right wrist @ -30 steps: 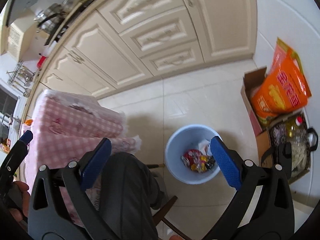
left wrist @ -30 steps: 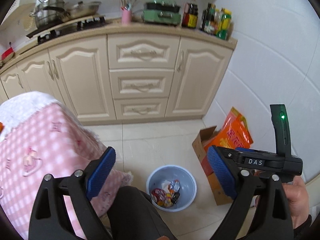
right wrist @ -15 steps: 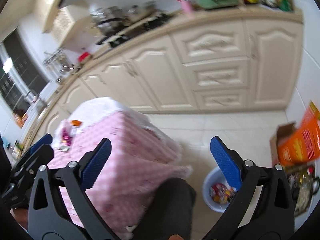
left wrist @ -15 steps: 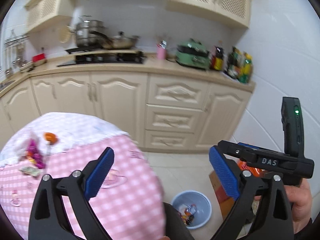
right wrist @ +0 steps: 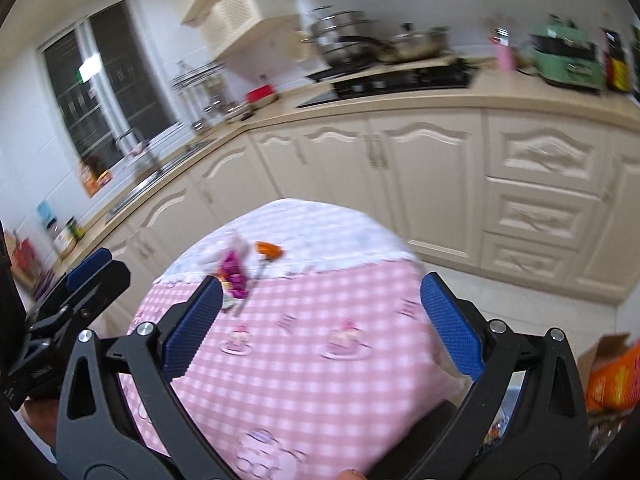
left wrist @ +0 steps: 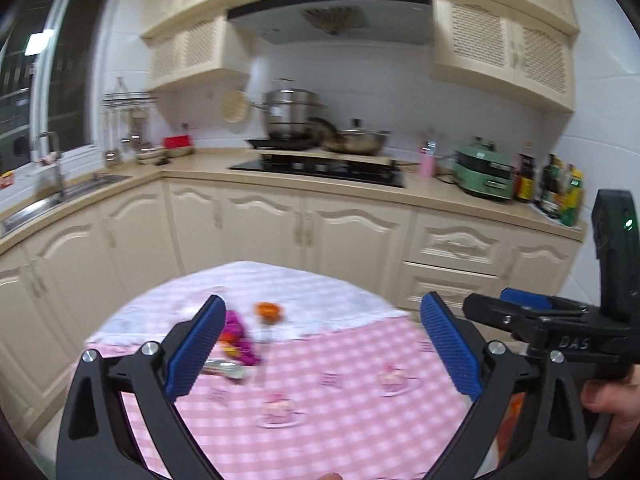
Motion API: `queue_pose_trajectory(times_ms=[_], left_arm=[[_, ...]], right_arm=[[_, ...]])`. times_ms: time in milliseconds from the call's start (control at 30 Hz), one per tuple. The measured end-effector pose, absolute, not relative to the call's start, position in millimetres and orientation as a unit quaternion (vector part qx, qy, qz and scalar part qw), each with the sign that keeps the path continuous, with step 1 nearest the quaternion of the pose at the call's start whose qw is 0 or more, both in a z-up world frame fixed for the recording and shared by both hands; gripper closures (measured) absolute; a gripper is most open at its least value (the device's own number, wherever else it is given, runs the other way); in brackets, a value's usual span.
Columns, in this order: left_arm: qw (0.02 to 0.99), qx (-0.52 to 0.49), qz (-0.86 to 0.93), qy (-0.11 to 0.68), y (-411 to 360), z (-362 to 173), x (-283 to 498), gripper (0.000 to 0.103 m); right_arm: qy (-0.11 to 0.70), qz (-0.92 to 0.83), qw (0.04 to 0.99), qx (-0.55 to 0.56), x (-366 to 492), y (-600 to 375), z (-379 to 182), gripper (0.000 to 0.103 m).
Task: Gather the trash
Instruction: 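Move both open tools back over the table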
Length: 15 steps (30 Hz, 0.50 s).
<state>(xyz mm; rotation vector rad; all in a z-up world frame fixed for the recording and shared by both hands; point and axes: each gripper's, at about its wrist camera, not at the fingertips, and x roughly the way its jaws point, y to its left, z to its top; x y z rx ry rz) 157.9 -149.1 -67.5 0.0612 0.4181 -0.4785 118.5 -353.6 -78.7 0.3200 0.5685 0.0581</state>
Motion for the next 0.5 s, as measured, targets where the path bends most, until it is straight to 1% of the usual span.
queue_pose_trajectory(times_ms=[100,333,400,500], left_arm=[[0.953,0.026,-0.21,0.216,-124.8,-77.0,173.5,0.007],[0.949,-0.005,-0.159,0.27,-58.0,-124.8,218.8,0.007],[0.946,-0.007,-0.161,0.28,-49.2,-136.2,227.9,0.007],[0.938,0.016,-0.161,0.308,-50.9,-158.8,247.3,0.007]], right_arm=[[0.287,0.051,0.947,0.134,143.9,-321.8,-78.9,0.006],[0.307,0.083,0.942,0.106,195.0,-273.0,-95.3,0.006],[0.316,0.087,0.939,0.104,209.3,-266.9,-103.6,0.006],[0.335,0.093,0.932,0.101,232.4,-261.5,-120.5,0.006]])
